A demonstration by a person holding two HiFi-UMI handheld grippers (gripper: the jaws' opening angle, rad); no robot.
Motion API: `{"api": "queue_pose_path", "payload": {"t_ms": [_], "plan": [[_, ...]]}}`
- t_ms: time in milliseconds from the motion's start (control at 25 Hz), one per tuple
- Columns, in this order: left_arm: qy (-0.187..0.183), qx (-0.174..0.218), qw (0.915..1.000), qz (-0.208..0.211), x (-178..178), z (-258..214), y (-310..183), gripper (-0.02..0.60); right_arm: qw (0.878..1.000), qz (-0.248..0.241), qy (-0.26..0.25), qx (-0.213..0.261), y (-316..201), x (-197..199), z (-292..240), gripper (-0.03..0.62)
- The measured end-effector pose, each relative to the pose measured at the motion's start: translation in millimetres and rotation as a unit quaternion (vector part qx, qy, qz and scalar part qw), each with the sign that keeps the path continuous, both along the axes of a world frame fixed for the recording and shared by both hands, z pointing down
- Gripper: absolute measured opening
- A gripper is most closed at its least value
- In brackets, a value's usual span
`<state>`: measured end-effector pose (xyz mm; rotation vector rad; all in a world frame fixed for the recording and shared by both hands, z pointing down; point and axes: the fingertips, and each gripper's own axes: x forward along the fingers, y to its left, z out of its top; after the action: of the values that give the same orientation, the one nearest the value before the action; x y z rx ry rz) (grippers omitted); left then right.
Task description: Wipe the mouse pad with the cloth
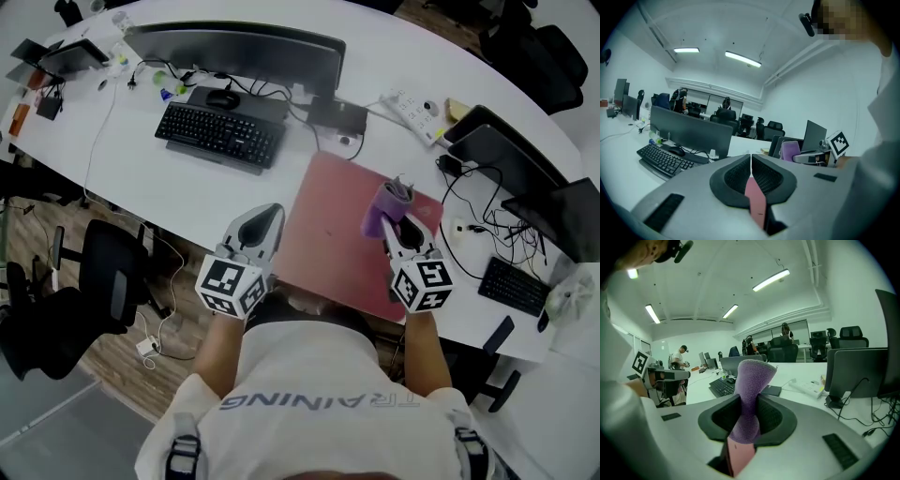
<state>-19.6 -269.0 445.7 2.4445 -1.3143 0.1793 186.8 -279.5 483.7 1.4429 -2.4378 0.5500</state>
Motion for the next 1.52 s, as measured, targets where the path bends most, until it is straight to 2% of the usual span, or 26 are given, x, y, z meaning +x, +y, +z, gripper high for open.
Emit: {"api": "queue_pose_path", "payload": {"t_ms": [200, 520, 800, 1120, 1280, 1520], "plan": [[0.001, -0.017, 0.9999, 0.002, -35, 14, -12, 0.037, 0.999, -0.011, -0.023, -0.039, -27, -52, 25, 0.109], [0.002, -0.046, 0.9988, 0.016, -82, 43, -25, 0.037, 0.992, -0.013, -0.032, -0.118, -81, -133, 92, 0.109], [0.011, -0.069, 0.9972, 0.027, -102, 65, -42, 0.037, 0.981, 0.002, -0.002, -0.192, -116, -165, 173, 0.109], [0.0, -0.087, 0.9952, 0.046, -87, 78, -47, 0.037, 0.969, 0.021, -0.004, -0.245, -136, -152, 226, 0.109], [-0.01, -0.088, 0.995, 0.047, -72, 78, -46, 0.037, 0.967, 0.029, -0.012, -0.253, -137, -134, 234, 0.109], [-0.02, -0.085, 0.9944, 0.06, -31, 74, -37, 0.037, 0.964, 0.047, -0.018, -0.261, -131, -90, 230, 0.109]]}}
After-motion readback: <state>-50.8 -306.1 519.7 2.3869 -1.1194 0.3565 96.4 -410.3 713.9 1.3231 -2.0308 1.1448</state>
